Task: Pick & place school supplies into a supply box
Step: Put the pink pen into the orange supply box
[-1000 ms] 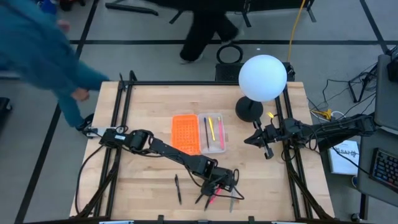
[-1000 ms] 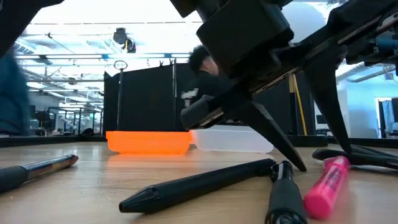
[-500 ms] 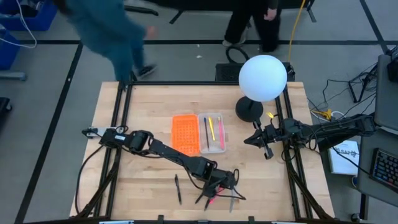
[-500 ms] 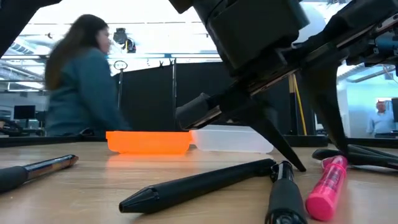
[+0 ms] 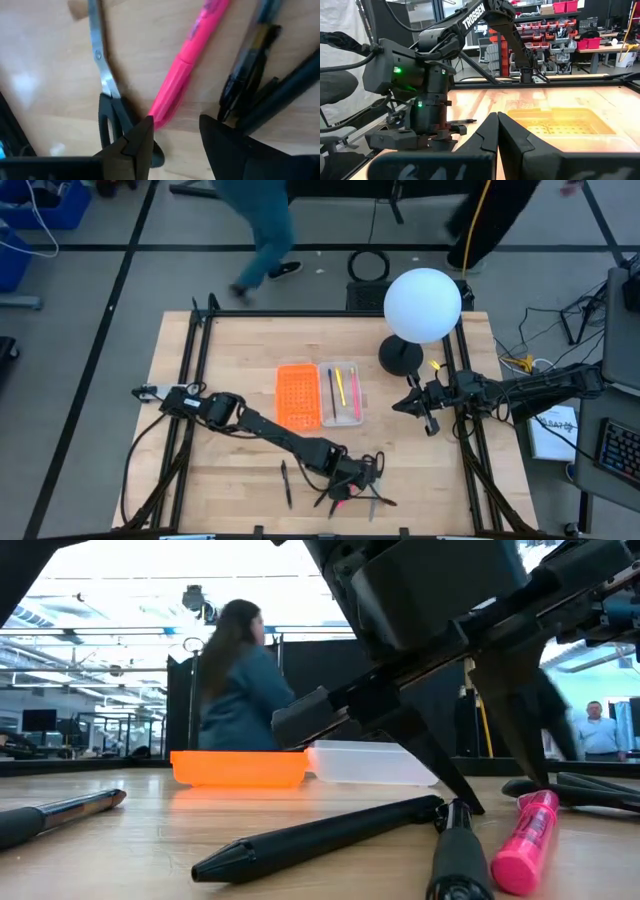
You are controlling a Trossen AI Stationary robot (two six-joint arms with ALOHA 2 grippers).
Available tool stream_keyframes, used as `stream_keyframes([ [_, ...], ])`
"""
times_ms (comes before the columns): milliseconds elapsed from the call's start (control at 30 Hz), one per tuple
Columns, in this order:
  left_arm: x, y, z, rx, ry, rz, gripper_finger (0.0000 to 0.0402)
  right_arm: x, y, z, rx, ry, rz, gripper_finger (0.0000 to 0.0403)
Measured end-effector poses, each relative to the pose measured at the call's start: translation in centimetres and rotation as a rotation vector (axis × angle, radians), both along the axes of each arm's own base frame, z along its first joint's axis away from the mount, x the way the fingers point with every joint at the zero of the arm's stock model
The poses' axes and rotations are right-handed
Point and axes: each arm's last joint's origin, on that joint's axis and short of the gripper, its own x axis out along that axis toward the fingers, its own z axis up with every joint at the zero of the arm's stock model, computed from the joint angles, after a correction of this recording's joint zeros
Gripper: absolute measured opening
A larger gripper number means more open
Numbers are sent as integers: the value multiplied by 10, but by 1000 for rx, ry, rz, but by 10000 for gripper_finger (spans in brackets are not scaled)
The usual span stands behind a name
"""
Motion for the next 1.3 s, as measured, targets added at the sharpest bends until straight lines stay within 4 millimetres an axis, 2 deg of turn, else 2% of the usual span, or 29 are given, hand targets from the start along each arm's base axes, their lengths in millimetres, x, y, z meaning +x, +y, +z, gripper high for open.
stream_keyframes([
  [167,-8,7,18,38,18,103,141,0,0,-1,-20,9,-1,0],
  [267,-12,14,48,48,-59,223,99,2,0,-4,-36,38,-2,0],
  [333,-16,20,69,17,-97,330,64,3,1,-13,-51,136,6,0],
  [367,-20,23,81,-19,-104,380,45,4,2,-14,-60,199,7,0],
  [433,-28,34,100,-123,-77,494,13,11,7,-1,-85,256,-4,0],
  [567,-48,61,146,-438,-28,745,6,24,21,13,-170,425,-7,0],
  [667,-66,76,163,-701,47,811,5,35,36,19,-276,488,32,0],
  [767,-88,84,163,-852,48,782,6,47,52,24,-369,512,48,0],
  [900,-124,94,165,-1044,-172,727,4,65,73,26,-418,568,43,0],
  [967,-149,101,161,-1130,-262,742,4,76,81,30,-412,592,19,0],
  [1167,-215,123,136,-1436,-447,834,6,104,98,31,-440,711,27,0],
  [1300,-249,132,107,-1512,-532,810,4,117,107,20,-511,824,50,0],
])
